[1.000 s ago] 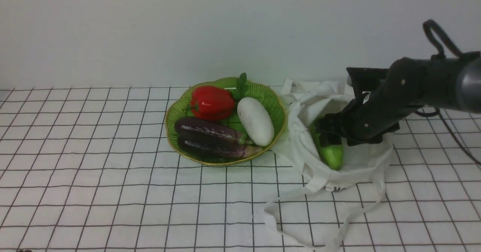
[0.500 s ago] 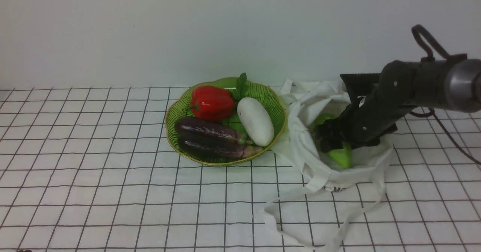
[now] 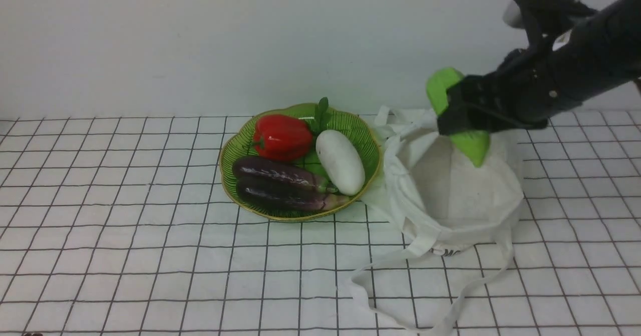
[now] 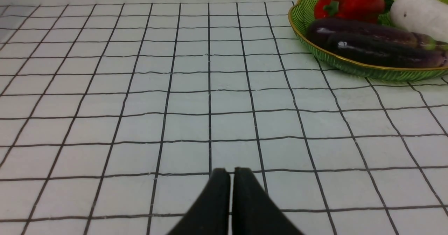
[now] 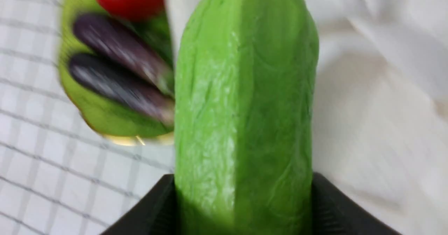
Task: Take vegetables from bag on white checkered tablecloth place on plate.
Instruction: 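Take the green vegetable out of the bag and place it on the plate with the right gripper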
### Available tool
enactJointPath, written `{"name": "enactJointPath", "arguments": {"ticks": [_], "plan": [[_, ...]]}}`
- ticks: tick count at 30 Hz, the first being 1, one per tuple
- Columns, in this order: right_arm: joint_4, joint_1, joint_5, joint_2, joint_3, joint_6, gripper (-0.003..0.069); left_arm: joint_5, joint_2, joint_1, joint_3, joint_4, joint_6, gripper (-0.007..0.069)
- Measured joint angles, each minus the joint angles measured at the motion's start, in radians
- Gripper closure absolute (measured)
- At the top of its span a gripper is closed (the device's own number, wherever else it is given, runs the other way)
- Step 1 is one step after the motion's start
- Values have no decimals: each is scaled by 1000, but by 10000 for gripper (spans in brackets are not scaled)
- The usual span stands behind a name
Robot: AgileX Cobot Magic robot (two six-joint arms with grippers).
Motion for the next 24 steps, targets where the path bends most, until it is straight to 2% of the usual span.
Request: {"name": "enactJointPath", "arguments": {"ticks": [4,6,10,12,14,16,18,21,24], "plan": [[104,124,-154,107,-53,-183,258,0,0,0,0,0,0,632],[116,171,-214,169,-89,-246,258,0,0,0,0,0,0,632],[116,215,-326,339,-191,-291,252,0,0,0,0,0,0,632],[116,215,-342,398,-232,-293,216,0,0,0,0,0,0,632],[116,215,-345,437,-252,-294,172,0,0,0,0,0,0,632],[116,215,-342,493,-288,-294,71,0,0,0,0,0,0,632],[114,215,-326,512,-307,-295,13,0,0,0,0,0,0,632],[98,215,-280,511,-337,-292,-22,0,0,0,0,0,0,632],[42,207,-156,471,-396,-249,0,0,0,0,0,0,0,632]]}}
